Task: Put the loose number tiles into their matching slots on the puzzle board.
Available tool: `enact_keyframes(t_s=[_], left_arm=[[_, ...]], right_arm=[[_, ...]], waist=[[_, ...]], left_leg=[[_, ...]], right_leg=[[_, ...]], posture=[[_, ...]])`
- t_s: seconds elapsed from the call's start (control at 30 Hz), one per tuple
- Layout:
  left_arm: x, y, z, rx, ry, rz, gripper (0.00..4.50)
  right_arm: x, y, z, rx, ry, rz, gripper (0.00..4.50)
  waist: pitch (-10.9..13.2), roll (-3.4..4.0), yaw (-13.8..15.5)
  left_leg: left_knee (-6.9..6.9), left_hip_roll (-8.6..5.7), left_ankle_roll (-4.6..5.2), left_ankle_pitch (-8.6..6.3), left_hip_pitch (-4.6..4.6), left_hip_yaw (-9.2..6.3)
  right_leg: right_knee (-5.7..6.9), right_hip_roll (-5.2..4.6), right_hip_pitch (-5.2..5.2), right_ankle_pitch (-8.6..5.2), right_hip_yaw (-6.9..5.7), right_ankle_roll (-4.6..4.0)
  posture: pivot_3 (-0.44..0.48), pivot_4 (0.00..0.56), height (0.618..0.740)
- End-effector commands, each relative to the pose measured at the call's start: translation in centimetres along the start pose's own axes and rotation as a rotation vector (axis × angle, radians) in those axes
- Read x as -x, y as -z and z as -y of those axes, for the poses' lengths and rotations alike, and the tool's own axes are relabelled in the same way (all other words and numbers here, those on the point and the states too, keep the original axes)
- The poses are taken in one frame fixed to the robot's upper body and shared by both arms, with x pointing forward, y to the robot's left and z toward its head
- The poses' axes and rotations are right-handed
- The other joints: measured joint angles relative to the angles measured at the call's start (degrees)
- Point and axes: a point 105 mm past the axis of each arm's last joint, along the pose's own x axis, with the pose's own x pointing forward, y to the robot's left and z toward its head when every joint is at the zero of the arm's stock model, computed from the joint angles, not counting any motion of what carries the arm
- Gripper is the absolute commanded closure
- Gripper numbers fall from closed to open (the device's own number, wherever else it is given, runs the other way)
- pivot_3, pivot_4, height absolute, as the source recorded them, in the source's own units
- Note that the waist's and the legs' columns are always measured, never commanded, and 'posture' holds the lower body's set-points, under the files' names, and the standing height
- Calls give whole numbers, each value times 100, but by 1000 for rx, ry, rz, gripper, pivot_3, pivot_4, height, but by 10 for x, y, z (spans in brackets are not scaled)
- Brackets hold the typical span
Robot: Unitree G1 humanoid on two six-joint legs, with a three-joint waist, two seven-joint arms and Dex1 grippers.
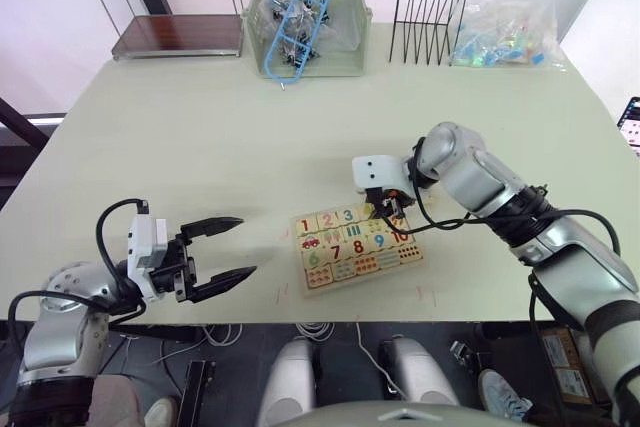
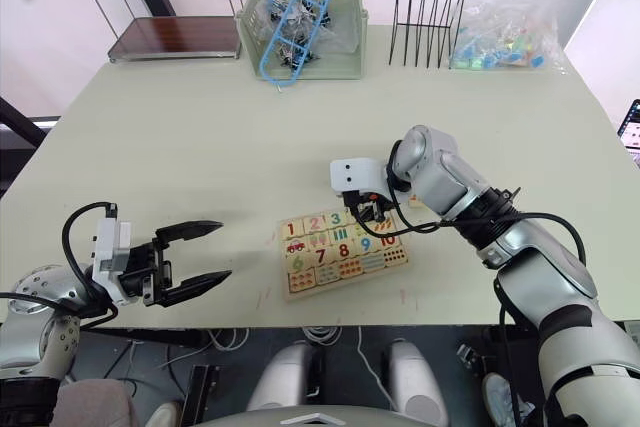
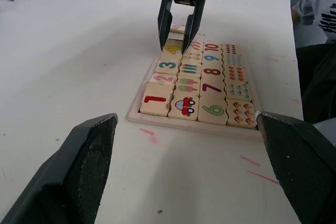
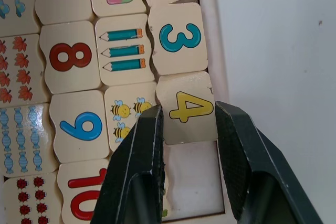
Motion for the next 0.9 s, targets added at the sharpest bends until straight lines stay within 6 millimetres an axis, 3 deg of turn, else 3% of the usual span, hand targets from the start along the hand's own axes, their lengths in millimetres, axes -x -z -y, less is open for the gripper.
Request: enact_keyframes(t_s=[0.03,0.17,0.23,0.33,0.43,0.9], left_arm=[[0,-10,0,-37,-2,19,0],[-3,-12,0,-39,1,22,0],[-5,-14,0,-41,2,23,0],[-6,-15,-1,-42,1,24,0],[-8,-16,-2,-43,2,26,0],[-12,-20,-5,-48,13,33,0]], right_arm=[[4,-4,2,20,9,16,3615],[4,-3,2,26,7,14,3615],[4,-2,2,28,5,12,2580],[4,-2,3,30,5,11,1674],[7,0,4,32,7,4,66],[29,1,14,-6,75,49,22]], waist=[[0,0,0],[0,0,0],[0,0,0],[0,0,1],[0,0,1],[0,0,3]], left_leg=[[0,0,0,0,0,0],[0,0,0,0,0,0],[0,0,0,0,0,-1],[0,0,0,0,0,0],[0,0,0,0,0,0],[2,0,0,0,-1,-1]], right_leg=[[0,0,0,0,0,0],[0,0,0,0,0,0],[0,0,0,0,0,0],[0,0,0,0,0,0],[0,0,1,0,0,0],[0,0,2,0,0,0]], posture=[[0,150,740],[0,150,740],[0,150,740],[0,150,740],[0,150,740],[0,150,740]])
